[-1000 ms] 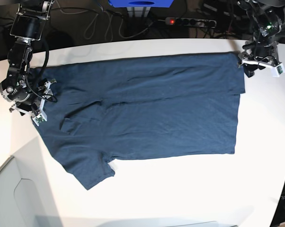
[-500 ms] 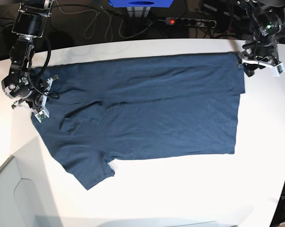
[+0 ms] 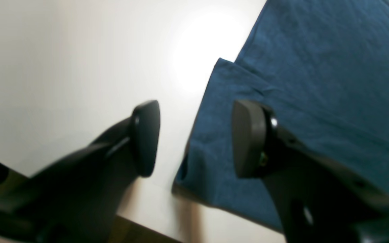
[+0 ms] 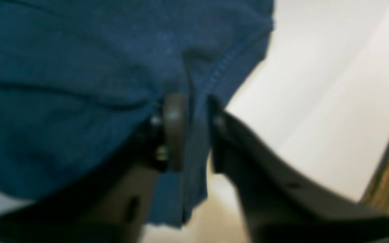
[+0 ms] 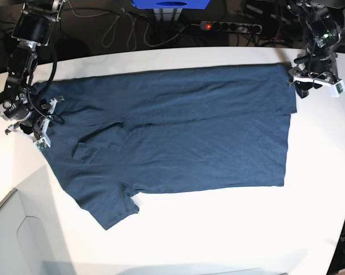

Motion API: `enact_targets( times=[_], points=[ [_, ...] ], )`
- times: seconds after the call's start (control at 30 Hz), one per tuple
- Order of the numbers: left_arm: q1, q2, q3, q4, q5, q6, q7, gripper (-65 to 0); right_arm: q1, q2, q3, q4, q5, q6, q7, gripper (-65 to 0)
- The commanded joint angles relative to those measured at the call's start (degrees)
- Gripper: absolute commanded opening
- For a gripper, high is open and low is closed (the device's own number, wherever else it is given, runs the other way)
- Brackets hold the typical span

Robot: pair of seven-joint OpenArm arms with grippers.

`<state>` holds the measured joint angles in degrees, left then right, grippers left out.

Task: Fold the T-shirt properly
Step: 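Release the shirt and regrasp its edge with both grippers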

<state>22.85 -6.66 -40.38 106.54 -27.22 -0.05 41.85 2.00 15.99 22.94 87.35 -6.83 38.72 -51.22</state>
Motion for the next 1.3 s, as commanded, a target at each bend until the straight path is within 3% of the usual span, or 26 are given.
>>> enact_targets(
  times=[0.0,0.07,0.13,0.73,1.1,1.27],
  points=[
    [0.05,-0.60,-0.28,0.93,-0.34,0.01,-1.10,-32.3,1.12,0.93,0.49,0.08,0.46,1.28,0.01,-45.5],
    [0.05,-0.60,-0.28,0.93,-0.16,0.01,-1.10,-32.3,2.44,0.85,0.67,-1.33,0.63,1.28,-0.34,-36.6],
    [0.05,-0.60,-0.28,0.93,-0.16,0.01,-1.10,-32.3,3.06,0.50,0.67,-2.47,0.63,1.28,-0.34,-31.9],
    [0.05,-0.60,-0.28,0.84,0.01,0.01,-1.36,-32.3,3.32,-1.09,0.14,-3.18,0.63,1.28,-0.43,-32.1],
    [0.05,-0.60,-0.45,0.84,0.01,0.01,-1.45,-32.3,3.32,-1.09,0.23,-6.16,0.37,1.28,-0.43,-51.5],
    [0.05,-0.60,-0.45,0.84,0.01,0.01,-1.45,-32.3,3.32,-1.09,0.49,-5.37,0.37,1.28,-0.43,-65.0]
  ],
)
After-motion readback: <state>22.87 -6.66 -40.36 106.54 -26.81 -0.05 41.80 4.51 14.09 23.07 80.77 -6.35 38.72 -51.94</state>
